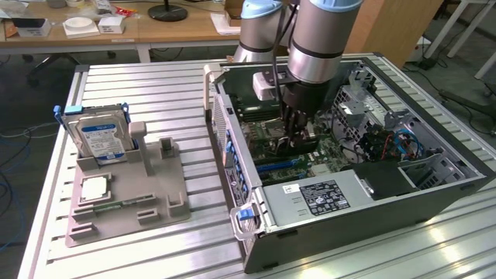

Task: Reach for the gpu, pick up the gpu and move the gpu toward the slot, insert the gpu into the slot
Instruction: 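Insert the gpu into the slot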

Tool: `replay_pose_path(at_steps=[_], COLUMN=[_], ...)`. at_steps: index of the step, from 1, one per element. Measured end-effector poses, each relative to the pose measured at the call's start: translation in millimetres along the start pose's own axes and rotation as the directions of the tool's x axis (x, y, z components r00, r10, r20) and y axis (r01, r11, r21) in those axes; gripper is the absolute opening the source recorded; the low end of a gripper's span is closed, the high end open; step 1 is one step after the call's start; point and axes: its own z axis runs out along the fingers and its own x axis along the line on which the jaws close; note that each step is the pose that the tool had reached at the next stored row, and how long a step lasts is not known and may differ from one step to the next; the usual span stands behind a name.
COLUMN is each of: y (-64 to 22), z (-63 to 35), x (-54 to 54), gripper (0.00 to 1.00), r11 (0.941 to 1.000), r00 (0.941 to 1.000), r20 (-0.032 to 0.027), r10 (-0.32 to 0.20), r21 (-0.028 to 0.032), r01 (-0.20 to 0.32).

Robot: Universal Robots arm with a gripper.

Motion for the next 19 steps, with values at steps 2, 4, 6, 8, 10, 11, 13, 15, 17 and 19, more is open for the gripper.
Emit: replay_pose_path(at_steps=[2,4,6,8,10,11,13,15,17,19], y=[1.1,1.6,2.4,3.3,3.5,3.6,3.8,4.0,4.2,4.7], z=[1.8,4.2,5.9,7.0,8.4,9.3,11.4,13.4,15.2,16.4], x=[0.1,0.1,0.1,0.2,0.2,0.2,0.2,0.2,0.2,0.2], gripper=[0.26,0.26,0.26,0.26,0.26,0.26,0.26,0.26,0.26,0.26], r11=[1.0000,1.0000,1.0000,1.0000,1.0000,1.0000,1.0000,1.0000,1.0000,1.0000], r00=[1.0000,1.0000,1.0000,1.0000,1.0000,1.0000,1.0000,1.0000,1.0000,1.0000], r20=[0.0000,0.0000,0.0001,-0.0001,0.0000,-0.0001,-0.0001,0.0000,-0.0001,-0.0001], r10=[0.000,0.000,0.000,0.000,0.000,0.000,0.000,0.000,0.000,0.000], r21=[0.0000,0.0000,0.0000,0.0000,0.0000,0.0000,0.0000,0.0000,-0.0001,0.0000], r01=[0.000,0.000,0.000,0.000,0.000,0.000,0.000,0.000,0.000,0.000])
